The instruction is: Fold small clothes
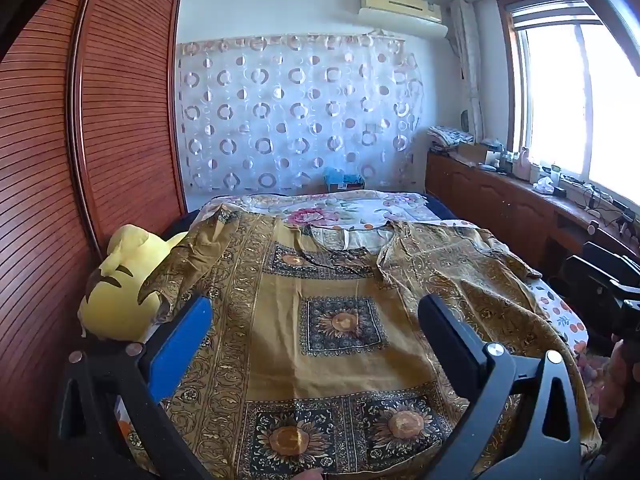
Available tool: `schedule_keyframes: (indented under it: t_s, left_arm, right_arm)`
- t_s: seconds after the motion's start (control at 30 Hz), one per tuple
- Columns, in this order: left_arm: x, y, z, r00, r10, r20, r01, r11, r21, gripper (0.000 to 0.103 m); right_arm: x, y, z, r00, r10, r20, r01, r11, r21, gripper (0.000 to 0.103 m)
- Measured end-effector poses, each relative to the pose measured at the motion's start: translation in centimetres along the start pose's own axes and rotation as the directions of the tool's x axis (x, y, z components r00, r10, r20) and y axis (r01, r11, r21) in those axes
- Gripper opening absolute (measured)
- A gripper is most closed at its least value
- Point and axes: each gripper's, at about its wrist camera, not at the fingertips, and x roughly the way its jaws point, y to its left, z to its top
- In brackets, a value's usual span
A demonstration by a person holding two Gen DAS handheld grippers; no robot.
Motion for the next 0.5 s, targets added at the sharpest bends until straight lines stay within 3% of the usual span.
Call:
schedule_keyframes:
  t_s: [0.5]
  left_arm:
    - [-0.38, 0.32, 0.41, 1.0, -0.009, 0.009, 0.009, 1.0, 0.005, 0.103]
  right_arm:
    - [-0.34, 0.02, 0.04, 1.0, 0.001, 0.014, -0.002, 1.0, 0.007, 0.098]
